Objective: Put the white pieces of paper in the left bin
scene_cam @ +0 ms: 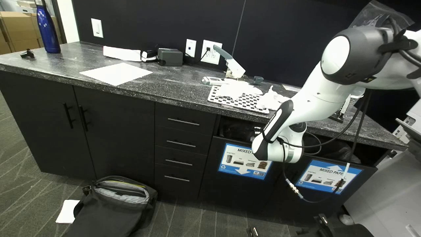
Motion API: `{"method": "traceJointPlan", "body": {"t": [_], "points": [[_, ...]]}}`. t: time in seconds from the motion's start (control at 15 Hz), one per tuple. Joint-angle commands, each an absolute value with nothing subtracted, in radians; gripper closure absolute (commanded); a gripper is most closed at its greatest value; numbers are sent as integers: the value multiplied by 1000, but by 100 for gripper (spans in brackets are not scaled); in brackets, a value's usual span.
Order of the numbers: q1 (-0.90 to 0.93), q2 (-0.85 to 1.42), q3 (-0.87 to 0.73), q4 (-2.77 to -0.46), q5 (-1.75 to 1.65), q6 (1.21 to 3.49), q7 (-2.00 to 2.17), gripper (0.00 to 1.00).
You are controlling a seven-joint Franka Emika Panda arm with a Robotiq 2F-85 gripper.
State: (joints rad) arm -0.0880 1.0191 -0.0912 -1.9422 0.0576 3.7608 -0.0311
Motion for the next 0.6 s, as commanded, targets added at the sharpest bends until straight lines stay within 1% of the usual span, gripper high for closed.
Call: {"method": "traceJointPlan", "body": {"t": [0.0, 0.13, 0.33, 0.53], "points": [[-51, 975, -127, -1989, 97, 3817, -45, 16], [-59, 918, -114, -2072, 90, 3814, -30, 1], [-53, 800, -117, -2238, 87, 3840, -36, 0], [-27, 662, -142, -2391, 96, 3770, -70, 0]]}}
